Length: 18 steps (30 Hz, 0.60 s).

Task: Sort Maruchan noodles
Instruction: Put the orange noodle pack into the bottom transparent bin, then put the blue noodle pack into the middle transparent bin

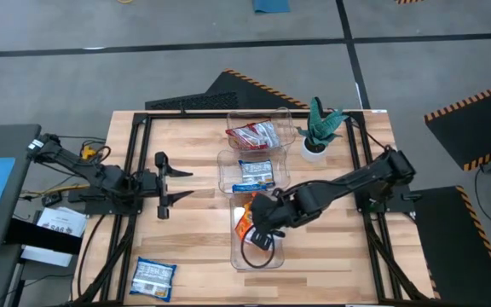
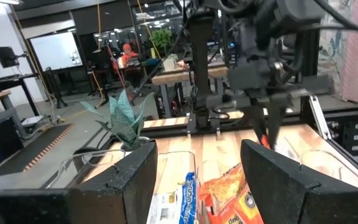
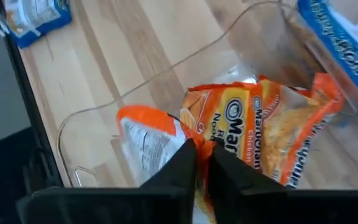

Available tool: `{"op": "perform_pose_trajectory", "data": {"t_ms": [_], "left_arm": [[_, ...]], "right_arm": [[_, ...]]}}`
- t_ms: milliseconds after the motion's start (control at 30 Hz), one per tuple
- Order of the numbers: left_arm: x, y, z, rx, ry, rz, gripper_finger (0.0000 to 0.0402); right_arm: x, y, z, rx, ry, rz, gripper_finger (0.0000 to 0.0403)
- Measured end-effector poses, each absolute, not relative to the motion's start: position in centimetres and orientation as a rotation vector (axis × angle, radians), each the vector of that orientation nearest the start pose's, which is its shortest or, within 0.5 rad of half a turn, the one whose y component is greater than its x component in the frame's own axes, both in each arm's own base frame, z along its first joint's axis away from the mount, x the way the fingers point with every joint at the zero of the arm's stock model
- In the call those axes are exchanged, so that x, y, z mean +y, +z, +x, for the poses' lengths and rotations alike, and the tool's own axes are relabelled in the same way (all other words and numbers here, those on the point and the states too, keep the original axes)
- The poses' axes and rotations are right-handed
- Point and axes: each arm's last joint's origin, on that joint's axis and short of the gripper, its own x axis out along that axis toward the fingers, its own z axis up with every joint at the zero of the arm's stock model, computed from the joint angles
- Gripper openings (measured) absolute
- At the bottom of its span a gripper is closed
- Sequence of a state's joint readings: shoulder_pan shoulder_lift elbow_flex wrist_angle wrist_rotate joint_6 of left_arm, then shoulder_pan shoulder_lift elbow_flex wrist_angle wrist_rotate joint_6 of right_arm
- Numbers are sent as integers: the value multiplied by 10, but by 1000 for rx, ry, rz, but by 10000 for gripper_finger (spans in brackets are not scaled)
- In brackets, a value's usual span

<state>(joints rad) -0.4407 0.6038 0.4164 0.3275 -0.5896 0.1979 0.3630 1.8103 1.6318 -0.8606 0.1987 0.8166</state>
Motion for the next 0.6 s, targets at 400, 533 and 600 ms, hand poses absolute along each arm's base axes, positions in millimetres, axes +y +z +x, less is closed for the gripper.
{"op": "perform_pose_trajectory", "data": {"t_ms": [400, 533, 600], "left_arm": [[-43, 282, 130, -112, 160, 102, 216], [-44, 281, 130, -106, 141, 95, 216], [-45, 280, 130, -107, 116, 91, 216]], "right_arm": [[128, 298, 358, 949, -276, 399, 174], [119, 300, 340, 1058, -348, 313, 213], [116, 304, 324, 1108, -423, 255, 226]]}}
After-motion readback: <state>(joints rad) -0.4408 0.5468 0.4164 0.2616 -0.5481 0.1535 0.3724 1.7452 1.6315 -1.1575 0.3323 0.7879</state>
